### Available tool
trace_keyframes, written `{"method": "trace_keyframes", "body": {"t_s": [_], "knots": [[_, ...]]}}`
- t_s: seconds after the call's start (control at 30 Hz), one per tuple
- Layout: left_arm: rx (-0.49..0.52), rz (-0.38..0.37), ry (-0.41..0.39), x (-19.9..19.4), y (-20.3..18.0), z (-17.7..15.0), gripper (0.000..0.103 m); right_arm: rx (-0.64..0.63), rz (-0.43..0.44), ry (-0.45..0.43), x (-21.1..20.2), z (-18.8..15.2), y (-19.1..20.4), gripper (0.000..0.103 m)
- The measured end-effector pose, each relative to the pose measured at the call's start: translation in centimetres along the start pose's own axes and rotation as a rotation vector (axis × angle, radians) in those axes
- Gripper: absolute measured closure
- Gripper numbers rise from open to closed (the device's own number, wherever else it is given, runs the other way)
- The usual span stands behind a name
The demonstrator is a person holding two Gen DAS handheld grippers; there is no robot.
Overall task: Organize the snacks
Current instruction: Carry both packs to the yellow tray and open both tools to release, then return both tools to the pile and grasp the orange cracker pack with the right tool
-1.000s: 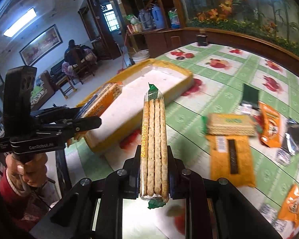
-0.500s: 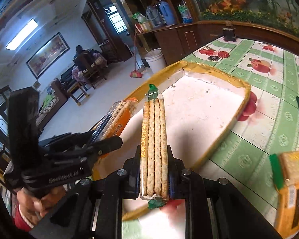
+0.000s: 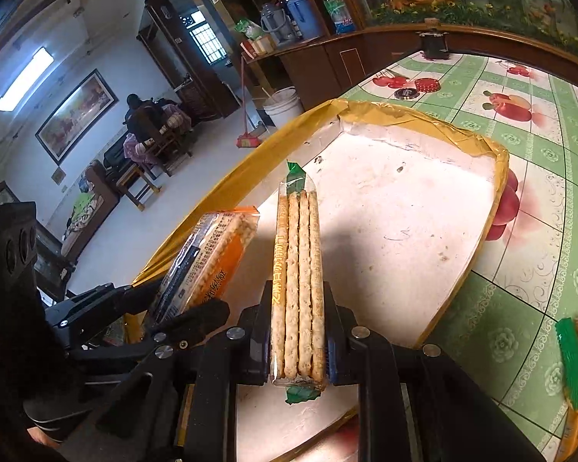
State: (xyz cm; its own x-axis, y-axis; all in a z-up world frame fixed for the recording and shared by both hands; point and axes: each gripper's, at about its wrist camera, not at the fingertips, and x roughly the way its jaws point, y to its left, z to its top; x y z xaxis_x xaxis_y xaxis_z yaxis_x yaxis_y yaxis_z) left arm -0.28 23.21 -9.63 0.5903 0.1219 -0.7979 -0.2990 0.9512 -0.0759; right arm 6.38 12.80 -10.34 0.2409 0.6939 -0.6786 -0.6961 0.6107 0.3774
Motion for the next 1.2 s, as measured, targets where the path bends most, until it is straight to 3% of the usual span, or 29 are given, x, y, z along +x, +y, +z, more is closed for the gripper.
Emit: {"method": "trace_keyframes", "body": {"t_s": [0.2, 0.53, 0.57, 0.63, 0.73, 0.87, 1.03, 1.13, 1.2], "knots": [[-0.017, -0.021, 0.017, 0.1, 0.2, -0.2, 0.05, 0.001, -0.01, -0.007, -0.1, 0.2, 0.0, 0.079], [-0.078, -0.044, -0.023, -2.3, 0.5, -0.7, 0.046, 0.057, 0.015, -0.07, -3.2, -0.5, -0.8, 0.047], [-0.078, -0.047, -0.026, -2.6, 0.2, -0.8, 0.046, 0.074, 0.026, -0.092, -4.1, -0.6, -1.1, 0.043], [-0.071, -0.063, -0.033, -3.2, -0.4, -1.0, 0.046, 0.11, 0.04, -0.136, -5.8, -1.0, -1.5, 0.024], [-0.05, -0.087, -0.036, -3.9, -1.7, -1.3, 0.046, 0.159, 0.046, -0.21, -8.6, -1.5, -2.0, 0.016], [-0.079, -0.154, -0.043, -5.2, -4.0, -2.2, 0.046, 0.254, 0.043, -0.282, -12.0, -2.5, -3.6, 0.013], [-0.279, -0.228, -0.064, -6.2, -6.8, -5.2, 0.045, 0.378, -0.031, -0.419, -16.1, -3.6, -5.4, 0.011], [-0.284, -0.276, -0.013, -5.8, -9.1, -6.3, 0.045, 0.43, -0.071, -0.566, -19.3, -4.7, -5.6, 0.011], [-0.249, -0.298, 0.017, -5.7, -10.8, -6.8, 0.045, 0.455, -0.096, -0.736, -22.0, -6.4, -5.3, 0.01]]}}
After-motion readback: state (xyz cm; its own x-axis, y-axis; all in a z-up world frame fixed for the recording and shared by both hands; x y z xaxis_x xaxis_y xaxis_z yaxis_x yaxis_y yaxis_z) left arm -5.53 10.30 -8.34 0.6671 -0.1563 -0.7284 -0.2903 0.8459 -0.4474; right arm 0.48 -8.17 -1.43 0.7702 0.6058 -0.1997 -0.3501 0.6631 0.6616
